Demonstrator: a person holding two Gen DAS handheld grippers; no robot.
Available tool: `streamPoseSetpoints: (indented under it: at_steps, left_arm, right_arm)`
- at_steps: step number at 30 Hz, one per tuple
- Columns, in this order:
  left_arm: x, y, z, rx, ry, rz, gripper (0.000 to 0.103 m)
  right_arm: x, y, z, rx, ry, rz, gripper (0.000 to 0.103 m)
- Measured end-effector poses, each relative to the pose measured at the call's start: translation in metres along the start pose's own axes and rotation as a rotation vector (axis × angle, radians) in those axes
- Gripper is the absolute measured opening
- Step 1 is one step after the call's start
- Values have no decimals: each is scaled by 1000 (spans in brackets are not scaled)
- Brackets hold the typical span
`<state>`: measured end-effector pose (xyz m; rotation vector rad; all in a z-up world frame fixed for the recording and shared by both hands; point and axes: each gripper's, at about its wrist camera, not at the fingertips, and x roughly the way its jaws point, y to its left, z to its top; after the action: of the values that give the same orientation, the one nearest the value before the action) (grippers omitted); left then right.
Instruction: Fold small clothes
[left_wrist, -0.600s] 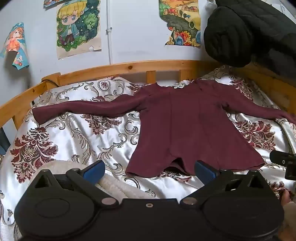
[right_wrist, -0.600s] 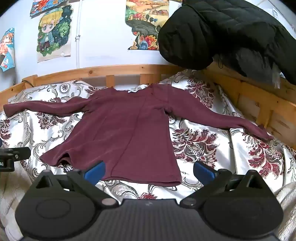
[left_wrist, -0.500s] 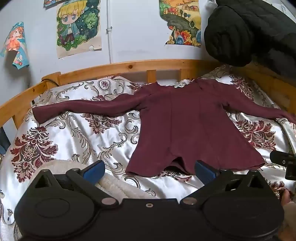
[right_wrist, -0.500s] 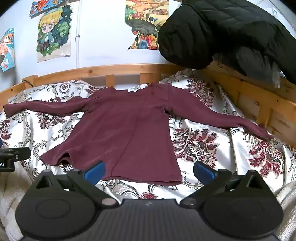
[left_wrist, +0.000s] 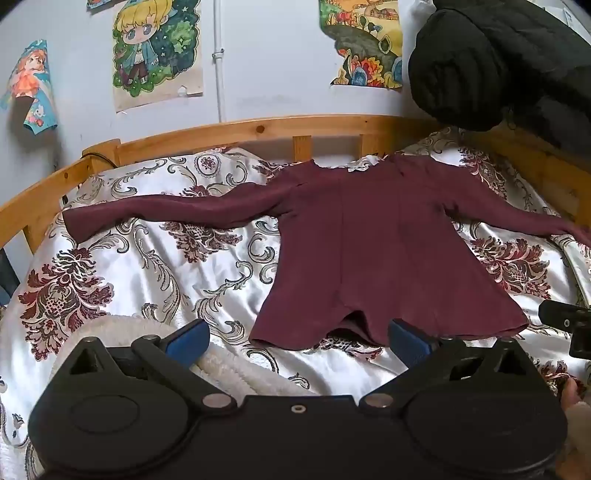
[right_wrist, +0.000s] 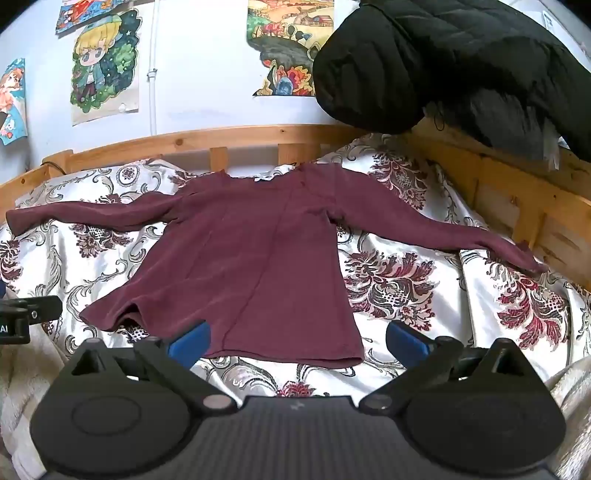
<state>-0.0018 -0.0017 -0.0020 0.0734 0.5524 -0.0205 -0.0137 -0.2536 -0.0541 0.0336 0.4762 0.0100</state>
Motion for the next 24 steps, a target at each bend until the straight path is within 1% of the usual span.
streamPoseSetpoints:
  at_steps: [24]
  left_arm:
    - [5, -3, -8, -3, 6, -6, 102]
  right_arm:
    - [2, -2, -1, 19, 12, -1, 103]
